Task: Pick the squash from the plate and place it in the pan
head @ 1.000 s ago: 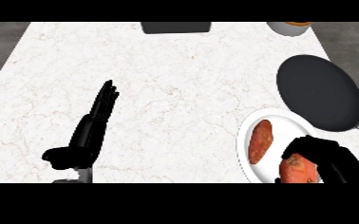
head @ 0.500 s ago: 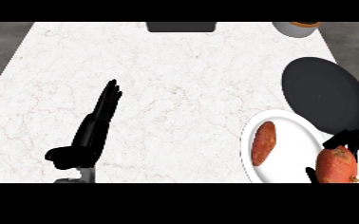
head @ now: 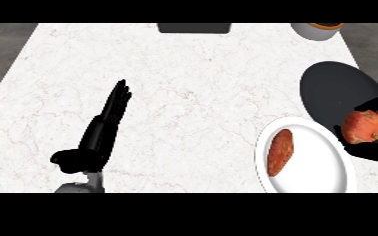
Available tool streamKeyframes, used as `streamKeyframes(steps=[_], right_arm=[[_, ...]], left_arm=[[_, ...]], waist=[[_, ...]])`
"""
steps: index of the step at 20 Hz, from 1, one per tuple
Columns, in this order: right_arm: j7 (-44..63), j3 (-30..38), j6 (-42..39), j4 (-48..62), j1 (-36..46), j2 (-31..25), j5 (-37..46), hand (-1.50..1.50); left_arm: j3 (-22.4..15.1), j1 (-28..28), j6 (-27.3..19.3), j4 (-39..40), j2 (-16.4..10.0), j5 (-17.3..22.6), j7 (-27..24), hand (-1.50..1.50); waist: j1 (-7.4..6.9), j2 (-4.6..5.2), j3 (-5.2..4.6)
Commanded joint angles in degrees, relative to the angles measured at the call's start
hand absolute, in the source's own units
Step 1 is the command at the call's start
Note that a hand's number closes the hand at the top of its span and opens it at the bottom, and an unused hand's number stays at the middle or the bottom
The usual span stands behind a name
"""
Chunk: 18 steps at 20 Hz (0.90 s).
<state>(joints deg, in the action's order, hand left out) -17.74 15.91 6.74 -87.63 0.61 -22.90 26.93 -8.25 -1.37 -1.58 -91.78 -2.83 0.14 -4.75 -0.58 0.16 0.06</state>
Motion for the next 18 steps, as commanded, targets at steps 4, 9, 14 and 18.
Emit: streamKeyframes(steps=[4, 9, 14, 18], right_arm=[[-9.99, 8.01, 8.49, 25.56, 17.13, -3.2, -1.34, 1.5], [-18.99, 11.57, 9.39, 45.03, 28.42, -7.35, -3.66, 1.5], [-24.17, 12.25, 13.31, 60.33, 37.58, -9.47, -1.77, 1.5], [-11.89, 2.99, 5.83, 64.76, 35.11, -12.86, 8.2, -1.5]], left_arm=[[0.07, -1.26, -0.07, 0.35, 0.42, -0.25, 0.85, 0.0], [0.92, -3.02, 0.41, 2.57, 0.39, -0.27, -0.65, 0.0], [-0.95, -3.54, -0.96, 4.94, 2.41, -2.34, -1.31, 0.0], [-1.99, -2.56, 1.12, 2.15, 1.18, -1.7, -0.47, 0.0]], waist=[[-0.71, 0.22, 0.06], [-1.11, 0.47, 0.1], [-1.58, 0.69, 0.12], [-3.97, 1.37, 0.04]])
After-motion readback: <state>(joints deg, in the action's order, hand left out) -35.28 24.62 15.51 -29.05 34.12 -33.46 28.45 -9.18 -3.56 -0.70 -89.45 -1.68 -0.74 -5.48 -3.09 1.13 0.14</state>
